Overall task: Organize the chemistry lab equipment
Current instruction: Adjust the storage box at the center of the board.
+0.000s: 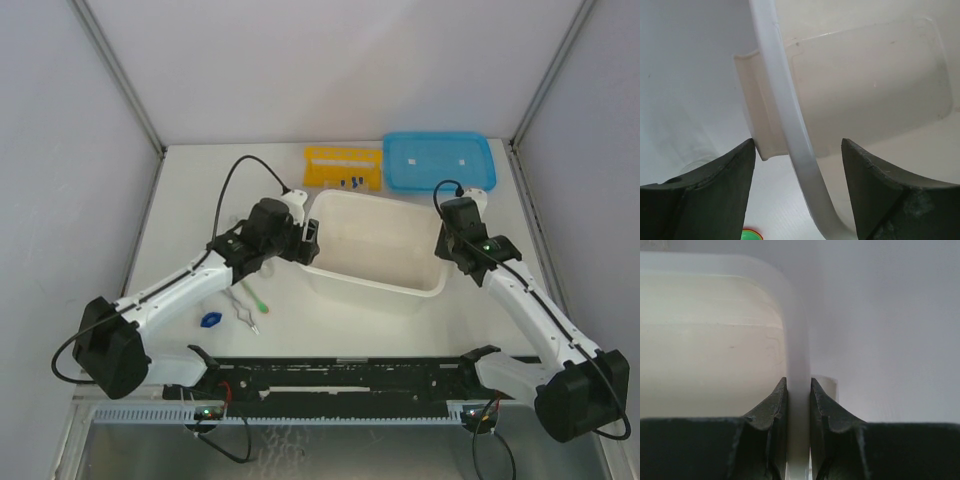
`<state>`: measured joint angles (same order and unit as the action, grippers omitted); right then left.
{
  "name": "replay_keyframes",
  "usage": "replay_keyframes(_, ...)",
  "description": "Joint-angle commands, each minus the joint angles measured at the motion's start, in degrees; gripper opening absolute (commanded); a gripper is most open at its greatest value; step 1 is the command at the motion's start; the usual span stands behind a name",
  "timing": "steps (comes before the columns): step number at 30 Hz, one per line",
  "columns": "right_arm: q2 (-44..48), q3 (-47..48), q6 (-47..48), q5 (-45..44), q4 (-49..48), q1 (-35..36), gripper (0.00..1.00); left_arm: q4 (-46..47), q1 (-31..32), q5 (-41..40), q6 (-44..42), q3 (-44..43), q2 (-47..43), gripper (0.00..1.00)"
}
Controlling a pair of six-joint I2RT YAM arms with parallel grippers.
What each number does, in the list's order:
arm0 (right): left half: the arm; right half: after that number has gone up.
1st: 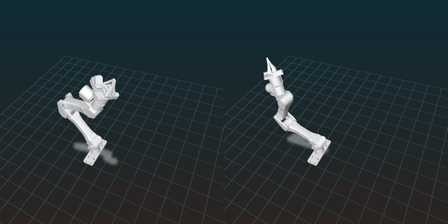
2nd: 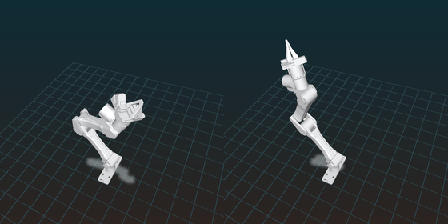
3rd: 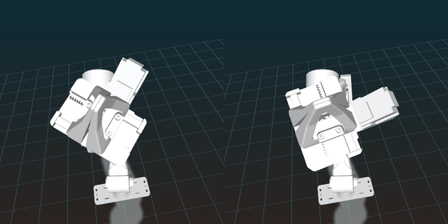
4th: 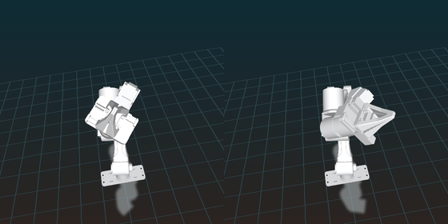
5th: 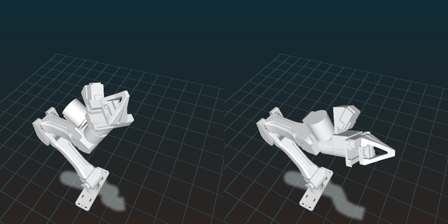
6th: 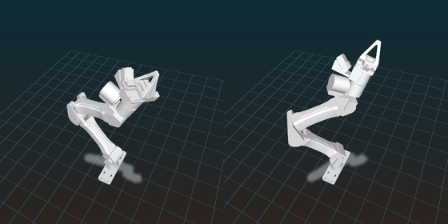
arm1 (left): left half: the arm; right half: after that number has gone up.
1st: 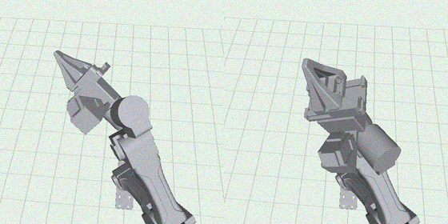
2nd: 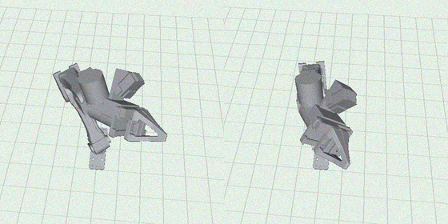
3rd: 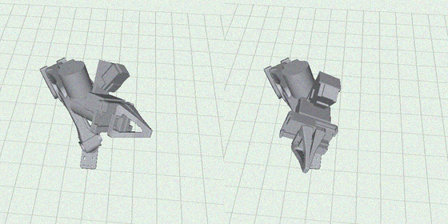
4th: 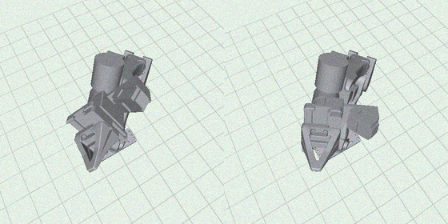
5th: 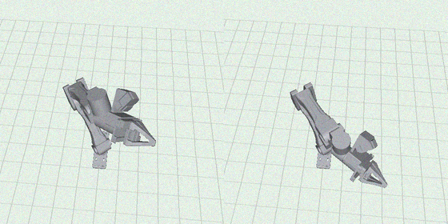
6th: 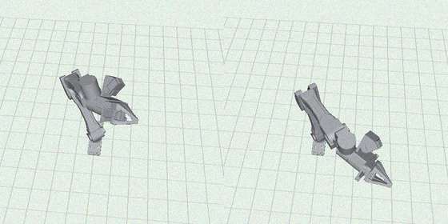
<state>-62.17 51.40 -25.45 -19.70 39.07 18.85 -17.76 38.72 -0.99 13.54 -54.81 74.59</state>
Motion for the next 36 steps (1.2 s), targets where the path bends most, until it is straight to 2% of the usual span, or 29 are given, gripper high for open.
replay_keyframes(1,-0.8,0.3,-1.4,0.9,1.8,-1.9,0.06,2.0,1.2,6.8,1.9,-3.4,-3.0,0.72)
replay_keyframes(14,-2.5,3.4,-0.6,1.5,1.4,-3.5,0.07,3.1,11.6,6.9,6.9,-1.5,-3.7,0.71)
replay_keyframes(25,-4.6,4.7,0.5,2.0,0.8,-3.6,0.08,4.7,16.2,4.2,11.3,3.3,-7.9,0.72)
replay_keyframes(33,-10.5,7.9,0.9,2.6,0.2,-3.3,0.16,4.9,18.4,3.0,12.4,3.5,-8.1,0.72)
replay_keyframes(36,-12.6,9.4,1.0,2.8,0.4,-2.7,0.23,4.9,18.8,2.9,12.5,3.4,-8.3,0.72)
